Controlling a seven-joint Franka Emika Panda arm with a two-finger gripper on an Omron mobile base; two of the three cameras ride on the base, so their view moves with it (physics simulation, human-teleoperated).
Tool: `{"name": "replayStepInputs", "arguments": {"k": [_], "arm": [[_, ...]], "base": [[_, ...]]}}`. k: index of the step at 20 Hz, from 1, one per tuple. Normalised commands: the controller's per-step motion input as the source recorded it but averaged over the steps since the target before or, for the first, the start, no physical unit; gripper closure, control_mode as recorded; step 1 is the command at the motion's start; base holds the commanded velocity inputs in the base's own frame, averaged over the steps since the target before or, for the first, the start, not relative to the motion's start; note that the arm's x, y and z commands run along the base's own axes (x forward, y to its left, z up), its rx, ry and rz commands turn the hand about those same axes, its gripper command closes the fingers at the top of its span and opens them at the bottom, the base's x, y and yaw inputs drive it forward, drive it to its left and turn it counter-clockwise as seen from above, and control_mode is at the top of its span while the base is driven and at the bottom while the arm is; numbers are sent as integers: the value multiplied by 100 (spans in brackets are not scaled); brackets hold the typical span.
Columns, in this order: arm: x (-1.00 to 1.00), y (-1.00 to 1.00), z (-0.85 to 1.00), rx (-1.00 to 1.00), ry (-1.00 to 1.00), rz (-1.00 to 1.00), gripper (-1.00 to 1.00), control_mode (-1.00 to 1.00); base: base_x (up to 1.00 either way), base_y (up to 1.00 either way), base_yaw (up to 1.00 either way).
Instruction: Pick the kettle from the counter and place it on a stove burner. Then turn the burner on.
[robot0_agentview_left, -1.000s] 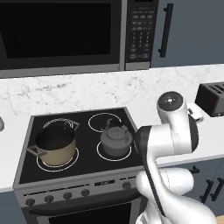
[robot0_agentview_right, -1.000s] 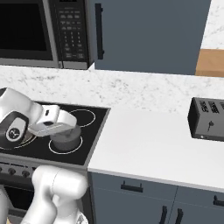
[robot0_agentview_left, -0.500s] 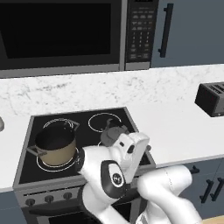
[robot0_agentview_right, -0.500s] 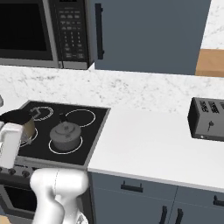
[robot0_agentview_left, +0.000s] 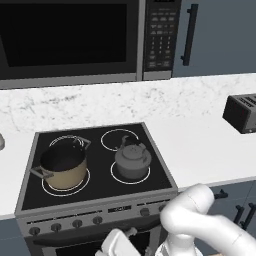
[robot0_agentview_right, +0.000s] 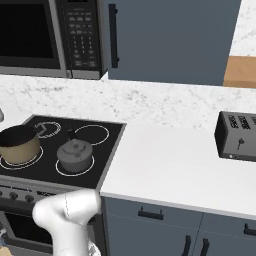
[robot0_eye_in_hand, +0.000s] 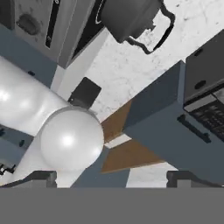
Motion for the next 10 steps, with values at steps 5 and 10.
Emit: {"name": "replayStepInputs", "arguments": {"k": [5,10], "arm": [[35,85,-52,-56,29,27,-100,-100],[46,36,0,-13,11,1,-100,-100]], "base": [[0,0,0],[0,0,0]]}}
